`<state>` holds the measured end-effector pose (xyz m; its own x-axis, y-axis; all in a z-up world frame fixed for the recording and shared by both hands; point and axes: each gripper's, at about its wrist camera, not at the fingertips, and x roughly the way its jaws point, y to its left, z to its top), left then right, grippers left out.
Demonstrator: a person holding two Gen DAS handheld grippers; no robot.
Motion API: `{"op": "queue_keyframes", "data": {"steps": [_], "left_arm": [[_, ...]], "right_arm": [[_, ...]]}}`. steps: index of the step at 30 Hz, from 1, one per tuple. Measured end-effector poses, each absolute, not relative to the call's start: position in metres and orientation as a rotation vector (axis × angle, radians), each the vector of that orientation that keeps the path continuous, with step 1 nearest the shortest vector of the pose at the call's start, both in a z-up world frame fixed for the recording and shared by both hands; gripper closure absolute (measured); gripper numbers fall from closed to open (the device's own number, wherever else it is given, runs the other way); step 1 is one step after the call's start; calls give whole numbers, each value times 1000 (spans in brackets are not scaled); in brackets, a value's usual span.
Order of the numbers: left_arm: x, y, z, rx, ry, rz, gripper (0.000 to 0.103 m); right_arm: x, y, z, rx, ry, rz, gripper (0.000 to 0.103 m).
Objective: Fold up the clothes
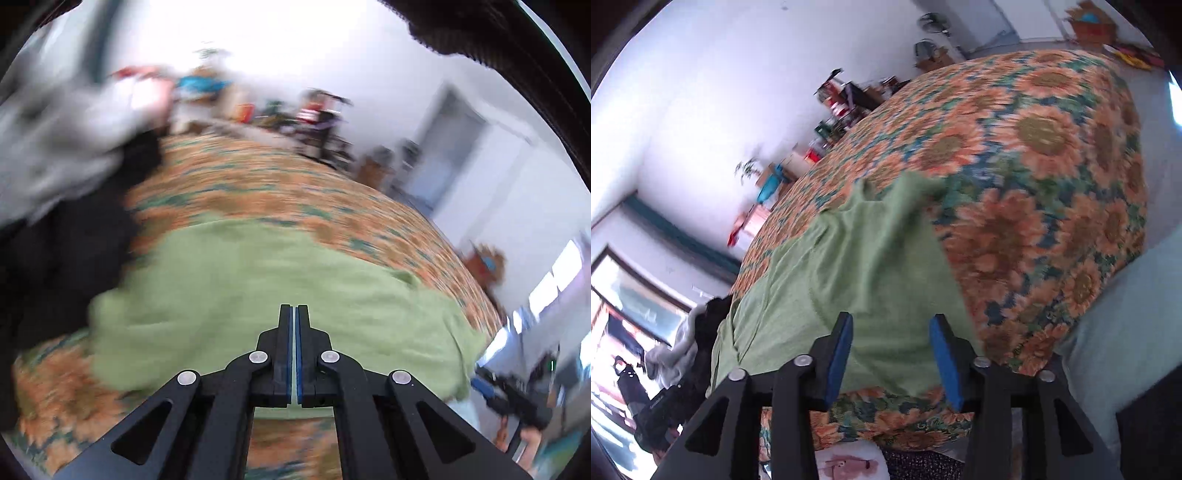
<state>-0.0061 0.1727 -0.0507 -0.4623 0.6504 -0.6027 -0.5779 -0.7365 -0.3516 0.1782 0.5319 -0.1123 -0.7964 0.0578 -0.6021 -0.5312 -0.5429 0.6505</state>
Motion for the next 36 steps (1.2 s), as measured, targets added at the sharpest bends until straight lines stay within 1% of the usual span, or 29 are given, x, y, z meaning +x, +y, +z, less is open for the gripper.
{"op": "queue_keyframes", "data": {"steps": [2, 3, 4, 5, 6, 9, 11, 16, 20, 26, 27, 28, 32, 36], "left_arm": [[9, 208, -50, -920, -23, 2136, 97], [16, 225, -49, -899, 27, 2103, 81], [25, 241, -51, -884, 69, 2073, 55], [34, 255, -55, -871, 98, 2050, 45], [43, 267, -59, -850, 124, 2030, 37], [71, 291, -64, -784, 217, 1974, 37], [89, 297, -64, -708, 293, 1956, 37], [125, 295, -68, -497, 500, 1937, 37], [146, 296, -75, -382, 653, 1906, 37], [176, 307, -93, -235, 874, 1814, 37], [180, 310, -96, -216, 910, 1795, 37], [184, 312, -100, -197, 942, 1778, 37], [195, 317, -108, -113, 1044, 1728, 37], [204, 321, -115, -23, 1145, 1682, 37]], "right_arm": [[188, 534, -123, -717, 1347, 2352, 51], [194, 534, -129, -697, 1391, 2341, 50], [198, 535, -134, -676, 1434, 2331, 49], [203, 534, -140, -648, 1477, 2321, 48], [207, 533, -146, -617, 1521, 2313, 46], [217, 525, -161, -509, 1650, 2311, 42], [219, 517, -170, -449, 1731, 2320, 41], [197, 499, -183, -465, 1851, 2371, 42], [178, 498, -196, -428, 1991, 2316, 43], [172, 504, -202, -308, 2063, 2201, 44], [171, 504, -203, -296, 2072, 2192, 45], [170, 505, -203, -295, 2073, 2186, 50], [167, 506, -211, -276, 2126, 2149, 52], [161, 506, -207, -290, 2062, 2195, 52]]}}
